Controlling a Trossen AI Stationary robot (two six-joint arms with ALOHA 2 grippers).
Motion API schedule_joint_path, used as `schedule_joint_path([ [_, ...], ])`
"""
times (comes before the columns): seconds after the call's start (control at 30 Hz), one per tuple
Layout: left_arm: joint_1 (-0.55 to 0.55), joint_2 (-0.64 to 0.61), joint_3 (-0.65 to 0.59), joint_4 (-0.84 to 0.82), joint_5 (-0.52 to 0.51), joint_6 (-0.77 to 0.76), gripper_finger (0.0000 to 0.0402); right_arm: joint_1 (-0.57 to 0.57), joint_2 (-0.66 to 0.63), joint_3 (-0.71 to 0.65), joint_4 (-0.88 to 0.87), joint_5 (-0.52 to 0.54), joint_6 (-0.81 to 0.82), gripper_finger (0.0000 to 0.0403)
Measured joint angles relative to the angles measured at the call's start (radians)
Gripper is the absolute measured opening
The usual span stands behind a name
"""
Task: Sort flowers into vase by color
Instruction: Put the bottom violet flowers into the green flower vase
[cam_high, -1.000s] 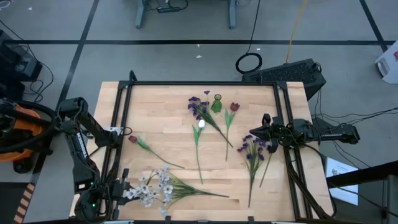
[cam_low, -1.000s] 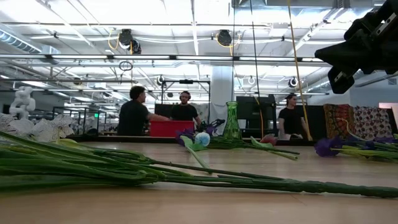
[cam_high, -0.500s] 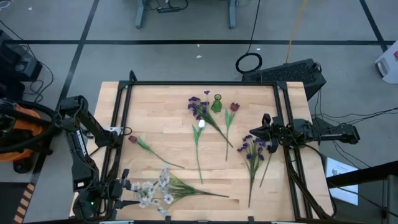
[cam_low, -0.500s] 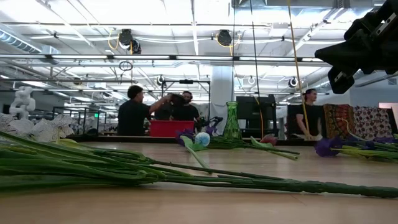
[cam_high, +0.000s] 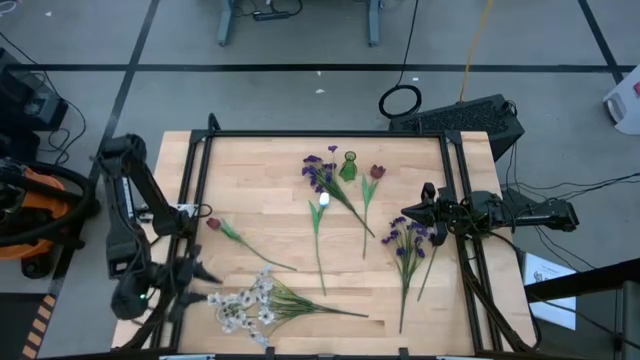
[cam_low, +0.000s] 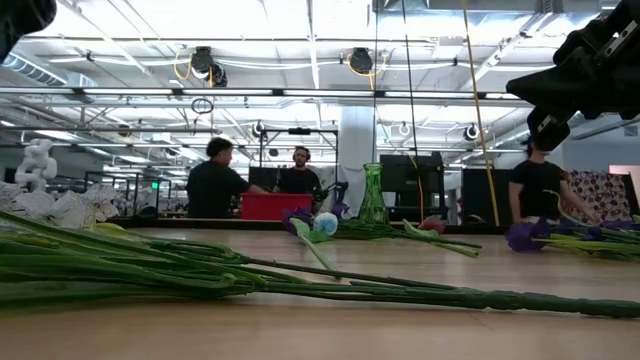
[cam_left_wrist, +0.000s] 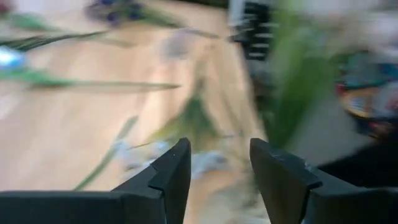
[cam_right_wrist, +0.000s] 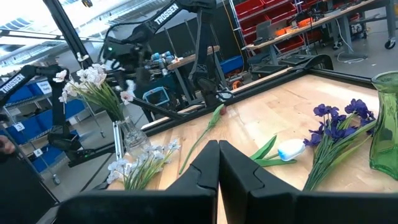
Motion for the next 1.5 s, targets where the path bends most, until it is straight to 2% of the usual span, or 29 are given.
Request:
schedule_joint_path([
  [0.1,0.062,-0.008,0.0,-0.145,0.0,-0.146,0.0148,0.0,0.0,0.0,0.0,0.0,0.0,0.0],
  [0.17,0.121,-0.008,0.0,-0.183,0.025,-0.182,0.0126,0.0,0.0,0.0,0.0,0.0,0.0,0.0],
  [0.27,0.22,-0.008,0.0,-0.174,0.083,-0.126,0.0079,0.0,0.0,0.0,0.0,0.0,0.0,0.0],
  [0.4,0.352,-0.007,0.0,-0.143,0.113,-0.002,0.0011,0.0,0.0,0.0,0.0,0.0,0.0,0.0],
  [0.57,0.514,-0.007,0.0,-0.128,0.119,0.079,0.0004,0.0,0.0,0.0,0.0,0.0,0.0,0.0],
  [0.87,0.769,-0.007,0.0,0.115,0.184,0.335,0.0002,0.0,0.0,0.0,0.0,0.0,0.0,0.0],
  [0.97,0.842,-0.007,0.0,0.153,0.205,0.352,0.0001,0.0,0.0,0.0,0.0,0.0,0.0,0.0],
  [1.2,0.975,0.012,-0.001,0.163,0.347,0.352,0.0001,0.0,0.0,0.0,0.008,0.001,0.014,0.0],
  [1.5,1.088,0.085,-0.002,0.162,0.468,0.482,0.0,0.0,0.0,0.0,0.139,0.175,0.229,0.0],
])
